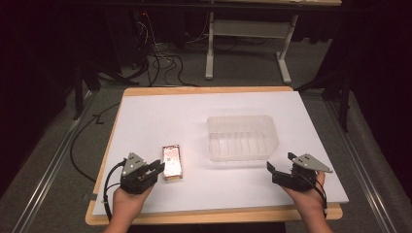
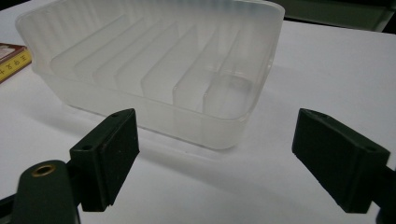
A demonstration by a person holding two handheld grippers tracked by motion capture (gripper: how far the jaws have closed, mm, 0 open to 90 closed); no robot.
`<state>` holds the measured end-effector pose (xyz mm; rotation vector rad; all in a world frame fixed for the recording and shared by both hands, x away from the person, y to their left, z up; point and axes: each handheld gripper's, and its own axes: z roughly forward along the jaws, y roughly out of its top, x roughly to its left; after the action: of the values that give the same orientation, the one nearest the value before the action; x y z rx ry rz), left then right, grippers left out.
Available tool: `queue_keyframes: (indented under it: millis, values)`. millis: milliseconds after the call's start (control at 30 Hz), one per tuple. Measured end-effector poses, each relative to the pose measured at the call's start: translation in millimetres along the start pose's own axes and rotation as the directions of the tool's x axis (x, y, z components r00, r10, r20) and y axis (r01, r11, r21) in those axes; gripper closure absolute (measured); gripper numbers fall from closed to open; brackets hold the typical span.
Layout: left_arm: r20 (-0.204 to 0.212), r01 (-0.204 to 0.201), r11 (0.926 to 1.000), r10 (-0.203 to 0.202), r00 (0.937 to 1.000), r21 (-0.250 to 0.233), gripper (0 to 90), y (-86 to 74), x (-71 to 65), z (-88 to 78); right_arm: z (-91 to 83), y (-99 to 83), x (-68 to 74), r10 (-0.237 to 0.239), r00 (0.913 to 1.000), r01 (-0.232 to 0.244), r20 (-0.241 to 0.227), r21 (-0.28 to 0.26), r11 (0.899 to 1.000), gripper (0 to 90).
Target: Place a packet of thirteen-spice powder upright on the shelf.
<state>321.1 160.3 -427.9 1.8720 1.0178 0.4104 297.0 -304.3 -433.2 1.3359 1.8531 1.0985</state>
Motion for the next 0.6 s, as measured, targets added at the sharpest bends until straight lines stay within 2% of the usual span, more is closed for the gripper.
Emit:
queue_keyframes:
  millis: [33,100,200,233,300,333,400,433,533,600]
  values:
    - [0.0,0.0,1.0,0.0,1.0,0.0,82.6,0.0,0.0,0.0,-0.2,0.2,-0.4,0.002,1.0,-0.002,0.002,0.0,1.0,15.2]
    - [0.037,-0.044,0.998,0.042,0.9984,0.046,87.9,2.4,-15.2,15.9,-0.1,0.2,-0.5,0.008,1.0,-0.008,0.0,0.0,1.0,15.4]
    - [0.042,-0.12,0.9892,0.117,0.9923,0.085,90.0,5.4,-33.2,33.5,1.7,-0.3,-0.4,0.014,0.9998,-0.013,-0.013,0.011,1.0,18.4]
    - [0.042,-0.12,0.9892,0.117,0.9923,0.085,90.0,5.4,-33.2,33.5,1.7,-0.3,-0.4,0.014,0.9998,-0.013,-0.013,0.011,1.0,18.4]
    - [0.042,-0.165,0.9795,0.161,0.9861,0.116,90.0,7.0,-42.6,44.7,3.2,0.2,1.0,0.005,0.9996,-0.004,-0.027,0.011,1.0,19.6]
    - [0.03,-0.195,0.9686,0.193,0.9807,0.154,90.0,6.6,-47.9,54.8,3.5,0.4,1.4,-0.002,0.9996,0.002,-0.028,0.007,1.0,19.5]
    - [0.035,-0.207,0.9585,0.205,0.9782,0.196,90.0,4.8,-47.6,63.5,4.0,0.0,2.4,-0.006,0.9995,0.006,-0.03,0.009,1.0,19.6]
    - [0.035,-0.207,0.9585,0.205,0.9782,0.196,90.0,4.8,-47.6,63.5,4.3,-0.3,2.4,-0.007,0.9994,0.007,-0.033,0.013,1.0,19.6]
    - [0.015,-0.215,0.9461,0.218,0.9759,0.243,90.0,1.5,-46.0,70.3,4.8,-0.3,2.7,-0.008,0.9992,0.008,-0.04,0.015,1.0,19.5]
    - [0.008,-0.209,0.944,0.214,0.9767,0.255,90.0,0.1,-44.1,70.8,4.5,-0.1,2.5,-0.01,0.9991,0.011,-0.041,0.012,1.0,19.5]
